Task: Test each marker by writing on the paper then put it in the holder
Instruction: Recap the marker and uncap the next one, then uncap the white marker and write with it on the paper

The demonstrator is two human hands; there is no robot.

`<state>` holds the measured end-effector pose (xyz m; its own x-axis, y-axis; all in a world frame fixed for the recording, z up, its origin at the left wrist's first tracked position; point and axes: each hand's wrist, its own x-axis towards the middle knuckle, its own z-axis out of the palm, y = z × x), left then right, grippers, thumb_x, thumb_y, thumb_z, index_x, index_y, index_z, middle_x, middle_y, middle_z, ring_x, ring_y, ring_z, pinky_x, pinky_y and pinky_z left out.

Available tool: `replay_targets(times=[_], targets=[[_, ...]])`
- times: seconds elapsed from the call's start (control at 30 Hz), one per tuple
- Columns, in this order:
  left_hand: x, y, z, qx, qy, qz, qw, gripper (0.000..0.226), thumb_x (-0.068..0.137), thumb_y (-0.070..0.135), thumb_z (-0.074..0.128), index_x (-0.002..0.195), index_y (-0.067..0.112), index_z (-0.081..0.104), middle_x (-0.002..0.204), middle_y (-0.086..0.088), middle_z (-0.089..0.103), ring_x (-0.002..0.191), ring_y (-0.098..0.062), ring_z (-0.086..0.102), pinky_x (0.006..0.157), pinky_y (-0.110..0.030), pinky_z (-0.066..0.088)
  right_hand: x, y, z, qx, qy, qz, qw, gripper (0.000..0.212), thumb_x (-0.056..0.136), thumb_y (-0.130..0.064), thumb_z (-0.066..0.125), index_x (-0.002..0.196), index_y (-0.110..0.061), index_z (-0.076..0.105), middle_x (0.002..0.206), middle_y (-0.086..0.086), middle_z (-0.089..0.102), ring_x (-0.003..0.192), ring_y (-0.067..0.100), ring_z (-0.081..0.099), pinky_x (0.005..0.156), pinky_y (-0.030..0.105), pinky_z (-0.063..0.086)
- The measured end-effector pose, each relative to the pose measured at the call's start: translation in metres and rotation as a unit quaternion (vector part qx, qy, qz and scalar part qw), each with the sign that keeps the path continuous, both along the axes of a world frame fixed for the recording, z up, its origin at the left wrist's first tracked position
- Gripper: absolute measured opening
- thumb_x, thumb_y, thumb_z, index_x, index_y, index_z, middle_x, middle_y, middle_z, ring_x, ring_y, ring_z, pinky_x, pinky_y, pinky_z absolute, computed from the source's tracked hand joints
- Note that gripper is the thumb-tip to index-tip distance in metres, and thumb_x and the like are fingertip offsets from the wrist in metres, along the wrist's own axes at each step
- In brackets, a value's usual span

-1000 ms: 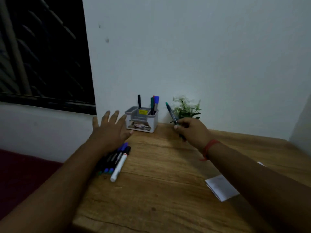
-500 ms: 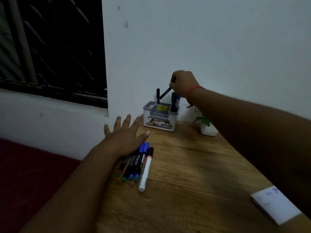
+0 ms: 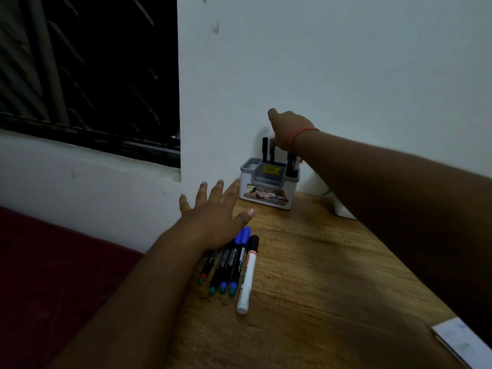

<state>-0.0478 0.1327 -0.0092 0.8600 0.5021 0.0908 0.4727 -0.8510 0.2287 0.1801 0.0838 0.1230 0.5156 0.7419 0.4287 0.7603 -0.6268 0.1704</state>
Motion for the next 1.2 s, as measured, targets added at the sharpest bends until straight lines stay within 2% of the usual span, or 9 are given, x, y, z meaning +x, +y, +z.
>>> replay_targets(times=[0.2, 0.3, 0.37, 0.43, 0.53, 0.67, 0.9, 1.1, 1.2], targets=[[-0.001, 0.003, -0.001, 0.002, -0.002, -0.002, 1.000, 0.074, 0.095, 0.072, 0.019, 0.156, 0.041, -0.010, 0.166, 0.005, -0.014, 0.151, -0.024, -0.019, 0.116, -0.064, -0.009, -0.002, -0.008, -0.013, 0.036, -0.118, 0.030, 0.992, 0.040, 0.096, -0.019, 0.064, 0.128, -0.005, 0.045, 0.112, 0.018, 0.063, 0.102, 0.037, 0.059, 0.074, 0.042, 0.044], [-0.001, 0.002, 0.001, -0.001, -0.027, -0.020, 0.999, 0.066, 0.097, 0.068, 0.028, 0.156, 0.045, 0.009, 0.167, 0.006, -0.004, 0.153, -0.023, -0.009, 0.116, -0.062, -0.007, -0.024, -0.026, -0.023, 0.069, -0.128, 0.098, 0.985, 0.037, 0.095, -0.021, 0.063, 0.128, -0.007, 0.050, 0.114, 0.016, 0.064, 0.101, 0.036, 0.059, 0.080, 0.045, 0.051], [-0.001, -0.002, 0.004, -0.007, -0.062, -0.039, 0.997, 0.047, 0.097, 0.062, 0.041, 0.141, 0.045, 0.043, 0.163, 0.004, 0.013, 0.150, -0.023, 0.007, 0.119, -0.061, 0.000, -0.047, -0.045, -0.037, 0.091, -0.100, 0.150, 0.979, 0.038, 0.095, -0.024, 0.064, 0.129, -0.010, 0.052, 0.117, 0.013, 0.066, 0.102, 0.032, 0.060, 0.082, 0.044, 0.052], [-0.004, -0.007, 0.006, -0.015, -0.110, -0.066, 0.992, 0.023, 0.094, 0.055, 0.055, 0.108, 0.039, 0.061, 0.147, 0.004, 0.032, 0.139, -0.020, 0.025, 0.118, -0.056, 0.016, -0.072, -0.068, -0.055, 0.104, -0.065, 0.198, 0.972, 0.037, 0.096, -0.027, 0.063, 0.129, -0.012, 0.054, 0.115, 0.008, 0.067, 0.101, 0.027, 0.061, 0.081, 0.038, 0.050], [-0.006, -0.012, 0.005, -0.023, -0.160, -0.123, 0.979, 0.015, 0.089, 0.044, 0.065, 0.084, 0.031, 0.060, 0.119, 0.005, 0.040, 0.116, -0.015, 0.034, 0.106, -0.045, 0.034, -0.106, -0.113, -0.077, 0.116, -0.027, 0.239, 0.964, 0.035, 0.097, -0.034, 0.062, 0.126, -0.016, 0.055, 0.107, 0.001, 0.067, 0.091, 0.014, 0.059, 0.075, 0.028, 0.047], [-0.002, -0.020, 0.003, 0.044, -0.087, -0.135, 0.986, 0.027, 0.085, 0.054, 0.063, 0.073, 0.031, 0.057, 0.111, 0.007, 0.038, 0.110, -0.015, 0.032, 0.097, -0.040, 0.030, -0.131, -0.181, -0.089, 0.131, 0.037, 0.227, 0.964, 0.037, 0.096, -0.046, 0.054, 0.127, -0.025, 0.051, 0.100, -0.015, 0.057, 0.086, 0.001, 0.051, 0.071, 0.028, 0.049], [0.003, -0.046, 0.007, 0.173, -0.026, -0.136, 0.975, 0.035, 0.086, 0.056, 0.054, 0.066, 0.028, 0.051, 0.101, 0.003, 0.036, 0.103, -0.015, 0.027, 0.089, -0.041, 0.027, -0.140, -0.291, -0.100, 0.142, 0.077, 0.198, 0.967, 0.040, 0.092, -0.057, 0.046, 0.121, -0.030, 0.054, 0.086, -0.022, 0.056, 0.072, -0.004, 0.055, 0.058, 0.017, 0.042], [0.022, -0.083, 0.015, 0.226, 0.042, -0.113, 0.967, 0.043, 0.090, 0.053, 0.045, 0.093, 0.021, 0.073, 0.118, -0.004, 0.045, 0.115, -0.022, 0.034, 0.101, -0.048, 0.028, -0.137, -0.340, -0.118, 0.098, 0.102, 0.157, 0.977, 0.044, 0.091, -0.064, 0.036, 0.119, -0.037, 0.055, 0.084, -0.027, 0.055, 0.073, -0.005, 0.055, 0.063, 0.019, 0.047], [0.037, -0.110, 0.025, 0.211, 0.028, -0.101, 0.972, 0.045, 0.093, 0.050, 0.044, 0.098, 0.017, 0.074, 0.124, -0.006, 0.047, 0.120, -0.025, 0.035, 0.100, -0.048, 0.027, -0.132, -0.342, -0.122, 0.104, 0.166, 0.130, 0.972, 0.033, 0.092, -0.057, 0.047, 0.117, -0.038, 0.055, 0.086, -0.021, 0.060, 0.079, -0.004, 0.057, 0.069, 0.021, 0.048]])
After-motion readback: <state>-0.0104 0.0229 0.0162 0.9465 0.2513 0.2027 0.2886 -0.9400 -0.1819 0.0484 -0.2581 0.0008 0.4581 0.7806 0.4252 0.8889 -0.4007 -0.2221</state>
